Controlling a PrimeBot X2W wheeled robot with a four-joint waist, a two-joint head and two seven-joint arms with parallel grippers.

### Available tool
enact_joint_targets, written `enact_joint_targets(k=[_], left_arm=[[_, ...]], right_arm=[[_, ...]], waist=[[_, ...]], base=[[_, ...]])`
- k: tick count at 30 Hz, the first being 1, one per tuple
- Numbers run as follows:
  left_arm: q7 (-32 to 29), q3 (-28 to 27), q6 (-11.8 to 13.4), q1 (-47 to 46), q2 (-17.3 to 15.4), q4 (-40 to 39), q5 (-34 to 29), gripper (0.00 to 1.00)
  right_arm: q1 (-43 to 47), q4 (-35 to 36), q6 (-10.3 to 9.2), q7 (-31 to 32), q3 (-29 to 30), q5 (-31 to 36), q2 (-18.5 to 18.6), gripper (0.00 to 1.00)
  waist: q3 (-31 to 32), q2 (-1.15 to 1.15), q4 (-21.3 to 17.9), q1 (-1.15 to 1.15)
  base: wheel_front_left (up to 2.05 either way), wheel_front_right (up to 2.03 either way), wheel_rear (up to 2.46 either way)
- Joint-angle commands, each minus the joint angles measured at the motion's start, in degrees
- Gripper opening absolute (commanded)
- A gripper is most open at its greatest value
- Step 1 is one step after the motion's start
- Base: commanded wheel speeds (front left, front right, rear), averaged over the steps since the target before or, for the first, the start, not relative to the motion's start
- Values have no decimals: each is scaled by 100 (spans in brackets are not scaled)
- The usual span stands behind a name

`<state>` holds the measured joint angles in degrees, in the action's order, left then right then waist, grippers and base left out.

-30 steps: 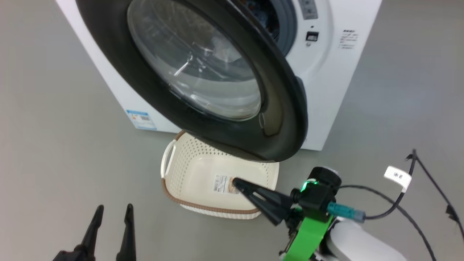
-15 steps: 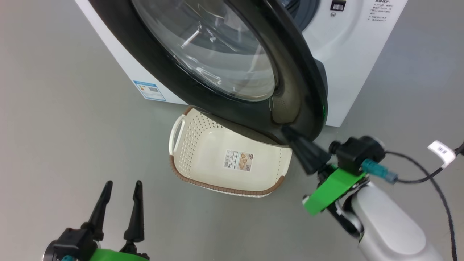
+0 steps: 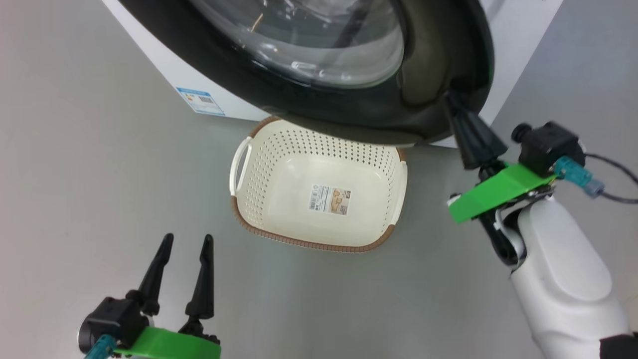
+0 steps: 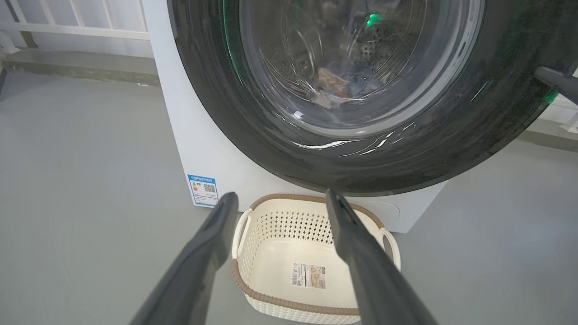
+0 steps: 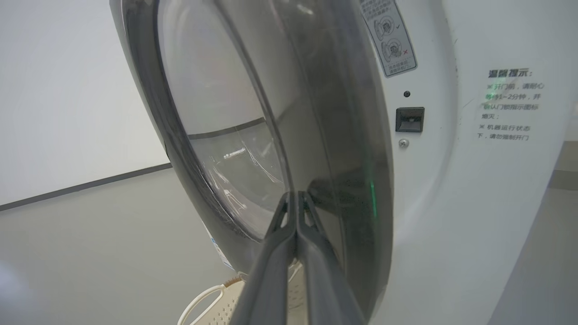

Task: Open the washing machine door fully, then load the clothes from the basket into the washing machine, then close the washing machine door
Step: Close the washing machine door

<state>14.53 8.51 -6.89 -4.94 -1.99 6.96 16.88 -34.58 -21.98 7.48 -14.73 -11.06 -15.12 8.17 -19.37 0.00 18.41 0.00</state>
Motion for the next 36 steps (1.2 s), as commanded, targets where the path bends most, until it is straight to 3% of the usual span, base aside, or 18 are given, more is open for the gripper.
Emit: enact_joint_targets(k=[1, 19, 36], left_arm=[[47, -125, -45, -180, -88, -96, 54, 100], [47, 337, -58, -634, -88, -66, 294, 100], [47, 431, -59, -743, -88, -73, 339, 100]], right_arm=[[-252, 66, 1, -27, 31, 26, -122, 0], [-1803, -616, 1, -27, 568, 90, 154, 0], [-2293, -1017, 1, -27, 905, 294, 230, 0]], waist=[[-155, 0, 49, 0], [-704, 0, 254, 0], [-783, 0, 250, 0]], base=[[0, 0, 0], [0, 0, 0], [0, 0, 0]])
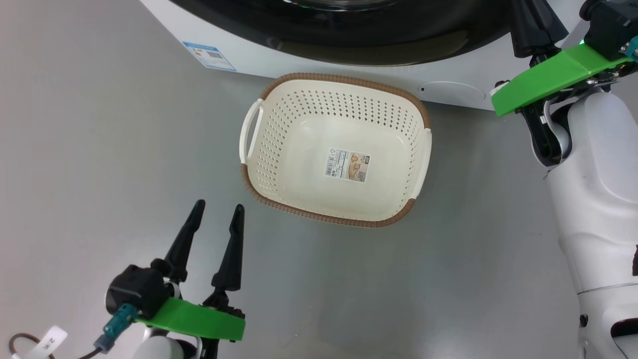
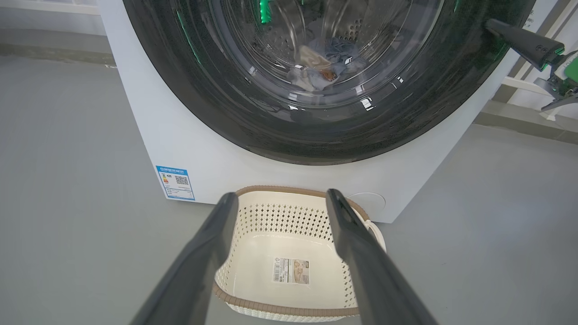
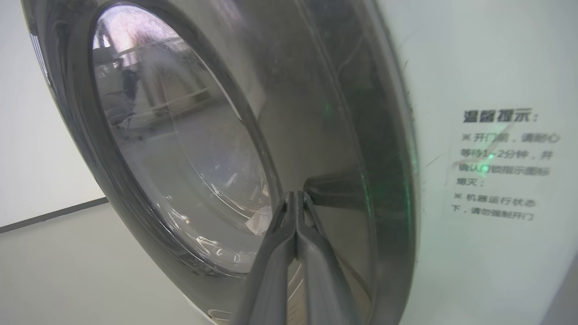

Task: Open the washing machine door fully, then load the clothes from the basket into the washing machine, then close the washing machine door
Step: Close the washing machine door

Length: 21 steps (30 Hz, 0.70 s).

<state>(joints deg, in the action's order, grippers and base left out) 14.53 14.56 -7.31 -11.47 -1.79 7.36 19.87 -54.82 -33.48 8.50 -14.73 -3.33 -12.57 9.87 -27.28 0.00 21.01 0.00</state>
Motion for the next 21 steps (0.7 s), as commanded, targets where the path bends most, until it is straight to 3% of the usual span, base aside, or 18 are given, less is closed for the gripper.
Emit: enact_joint_targets(k=[1, 21], left_arm=[[47, -180, -17, -92, -109, -113, 36, 100], [47, -459, -17, 56, -109, -100, -153, 100]], right_arm=[[-261, 134, -101, -27, 111, 36, 47, 0], [895, 618, -101, -27, -404, -442, -141, 0]], waist=[[14, 0, -20, 0], [586, 0, -355, 0]], base=[[0, 0, 0], [0, 0, 0]])
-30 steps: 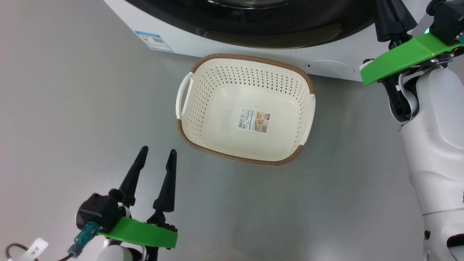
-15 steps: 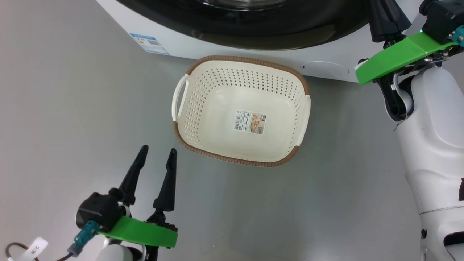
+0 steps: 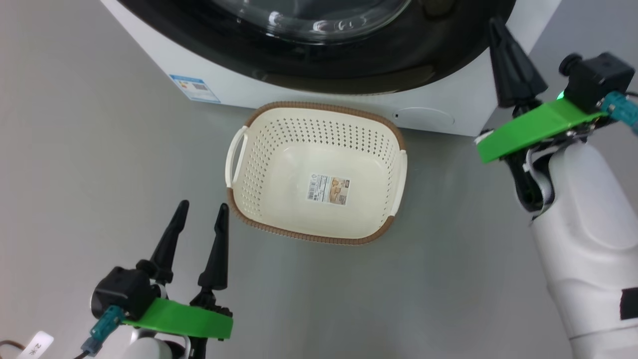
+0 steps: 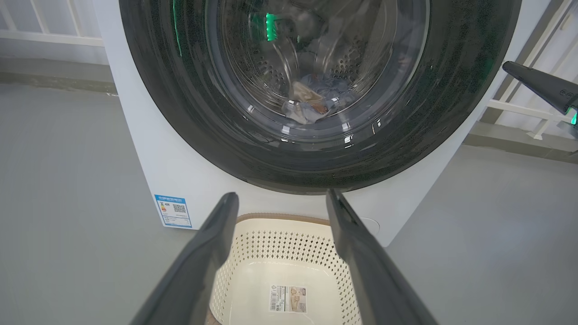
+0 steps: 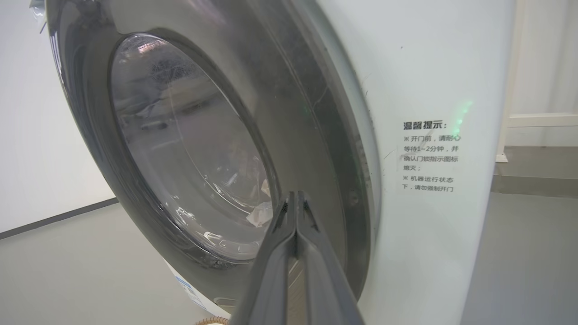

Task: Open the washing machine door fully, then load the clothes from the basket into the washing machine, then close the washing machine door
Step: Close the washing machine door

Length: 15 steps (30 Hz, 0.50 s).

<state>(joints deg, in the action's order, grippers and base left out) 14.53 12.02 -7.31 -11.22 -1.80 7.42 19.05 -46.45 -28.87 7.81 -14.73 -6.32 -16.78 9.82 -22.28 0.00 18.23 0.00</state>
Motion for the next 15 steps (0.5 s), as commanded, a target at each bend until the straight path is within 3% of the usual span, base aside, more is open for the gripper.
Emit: enact_joint_targets(k=[1, 6, 8, 10, 13, 15], left_arm=[[47, -226, -17, 48, -108, -106, -85, 100], [47, -330, -17, 143, -108, -114, -169, 100], [47, -379, -17, 190, -108, -124, -215, 100], [47, -434, -17, 251, -108, -128, -262, 100], [47, -530, -17, 344, -108, -125, -358, 100], [47, -572, -17, 398, -108, -137, -432, 100]], right_arm=[[142, 185, -32, -27, -119, -42, -151, 0], [552, 306, -32, -27, -146, -118, -233, 0], [712, 367, -32, -27, -114, -169, -284, 29], [876, 424, -32, -27, -154, -171, -304, 46], [1093, 516, -32, -27, -168, -193, -326, 100], [1206, 609, -32, -27, -203, -91, -300, 100]], waist=[[127, 0, -107, 0], [342, 0, -275, 0], [435, 0, -342, 0], [534, 0, -413, 0], [675, 0, -530, 0], [765, 0, -604, 0]], base=[[0, 0, 0], [0, 0, 0], [0, 0, 0], [0, 0, 0], [0, 0, 0], [0, 0, 0]])
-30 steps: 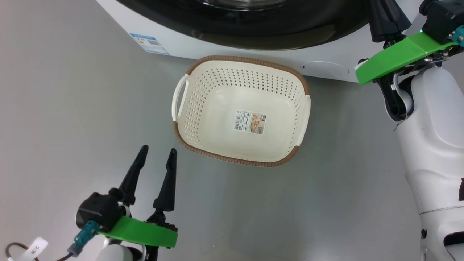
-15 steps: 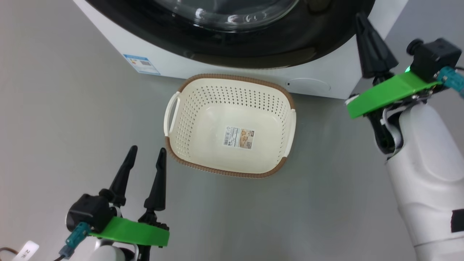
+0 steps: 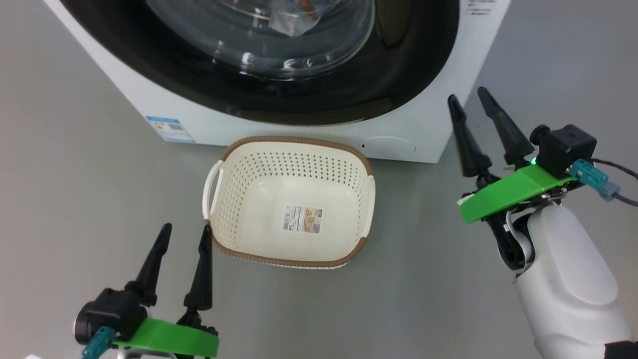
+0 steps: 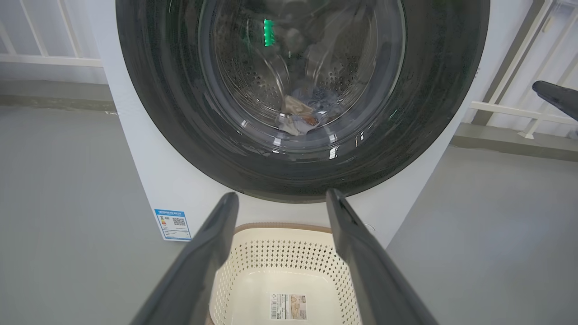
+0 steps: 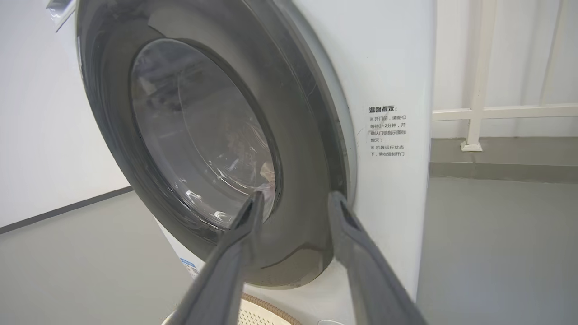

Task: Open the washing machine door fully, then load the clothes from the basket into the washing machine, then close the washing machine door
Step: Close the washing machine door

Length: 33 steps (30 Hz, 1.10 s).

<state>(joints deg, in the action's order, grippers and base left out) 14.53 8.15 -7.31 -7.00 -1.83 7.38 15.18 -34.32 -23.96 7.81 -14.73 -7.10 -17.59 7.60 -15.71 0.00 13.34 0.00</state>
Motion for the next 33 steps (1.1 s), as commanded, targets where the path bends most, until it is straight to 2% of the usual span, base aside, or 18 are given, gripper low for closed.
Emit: enact_joint_targets(k=[1, 11, 33], left_arm=[[47, -225, -17, 26, -105, -163, -94, 100], [47, -473, -17, 242, -105, -229, -235, 100], [47, -1163, 70, 982, -105, -376, -320, 100]], right_arm=[[123, 195, -32, -27, -128, -6, -111, 100], [813, 534, -32, -27, -29, -26, -293, 100], [2420, 1254, -32, -27, 710, 137, -454, 100]], waist=[[198, 0, -184, 0], [591, 0, -514, 0], [1313, 0, -1203, 0]], base=[[0, 0, 0], [0, 0, 0], [0, 0, 0]])
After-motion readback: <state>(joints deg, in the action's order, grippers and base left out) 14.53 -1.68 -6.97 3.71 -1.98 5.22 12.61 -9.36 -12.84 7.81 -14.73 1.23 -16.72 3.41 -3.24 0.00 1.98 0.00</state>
